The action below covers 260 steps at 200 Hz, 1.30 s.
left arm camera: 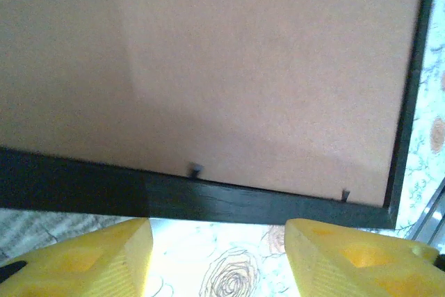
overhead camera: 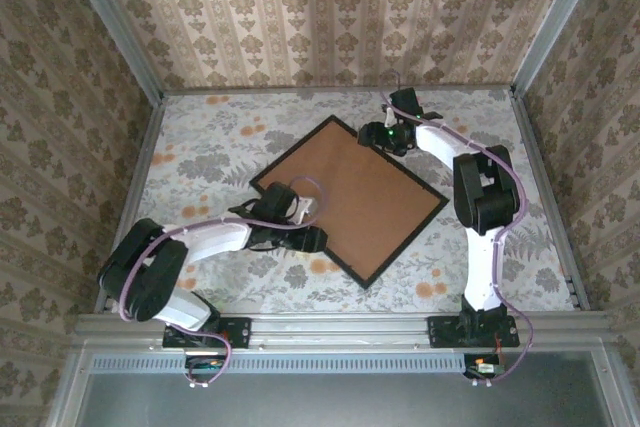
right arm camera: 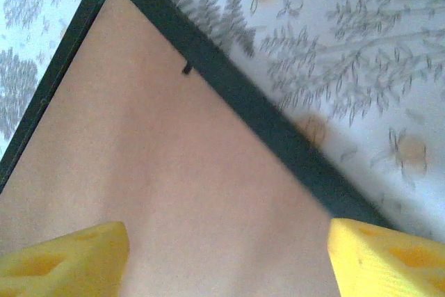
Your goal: Put the photo into the frame
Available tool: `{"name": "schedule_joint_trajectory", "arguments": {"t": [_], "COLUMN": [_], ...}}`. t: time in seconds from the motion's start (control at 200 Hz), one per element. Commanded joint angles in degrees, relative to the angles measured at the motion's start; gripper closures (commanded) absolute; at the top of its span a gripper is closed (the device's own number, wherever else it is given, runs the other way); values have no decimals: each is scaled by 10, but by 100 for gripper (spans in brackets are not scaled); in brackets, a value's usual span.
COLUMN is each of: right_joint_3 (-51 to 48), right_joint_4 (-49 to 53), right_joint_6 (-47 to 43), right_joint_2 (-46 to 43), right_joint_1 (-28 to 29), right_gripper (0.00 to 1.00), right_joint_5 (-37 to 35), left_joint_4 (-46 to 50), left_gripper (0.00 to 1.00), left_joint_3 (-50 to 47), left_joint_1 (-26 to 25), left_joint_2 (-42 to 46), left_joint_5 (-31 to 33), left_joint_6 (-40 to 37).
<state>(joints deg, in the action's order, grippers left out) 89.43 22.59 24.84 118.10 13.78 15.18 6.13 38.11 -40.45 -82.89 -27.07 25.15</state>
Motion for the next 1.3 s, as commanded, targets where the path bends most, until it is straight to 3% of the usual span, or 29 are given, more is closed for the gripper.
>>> {"name": "schedule_joint_trajectory", "arguments": {"t": [0.0,0.095,0.215,0.37,0.545,0.665,0.755,1.06,1.295], "right_joint_3": [-65,-140,-228,-356,-448,-470,-472,-435,-401], "right_joint_4": [56,47,72,68,52,31,-12,-71,-83], "right_joint_6": [-28,-25,-21,18,44,55,62,69,58], "right_joint_2": [-109,-175,-250,-353,-423,-409,-380,-288,-269], "right_joint_1": [0,-1,-6,-68,-99,-101,-100,-100,-97], "right_gripper": [19,15,7,0,0,1,3,11,19], "right_joint_5": [-71,-103,-146,-126,-141,-149,-98,-7,22], "left_joint_4": [15,6,-24,19,89,124,136,127,85], "left_gripper": [38,36,33,29,28,28,28,31,34], "left_joint_3": [53,78,119,229,341,378,383,329,210], "left_joint_1": [34,105,202,256,263,262,262,264,266], "left_joint_2": [60,59,-1,-133,-249,-295,-310,-285,-195], "left_joint_5": [68,111,103,82,65,35,19,-9,-28], "left_joint_6": [-78,-58,-33,-58,-103,-117,-125,-120,-84]}}
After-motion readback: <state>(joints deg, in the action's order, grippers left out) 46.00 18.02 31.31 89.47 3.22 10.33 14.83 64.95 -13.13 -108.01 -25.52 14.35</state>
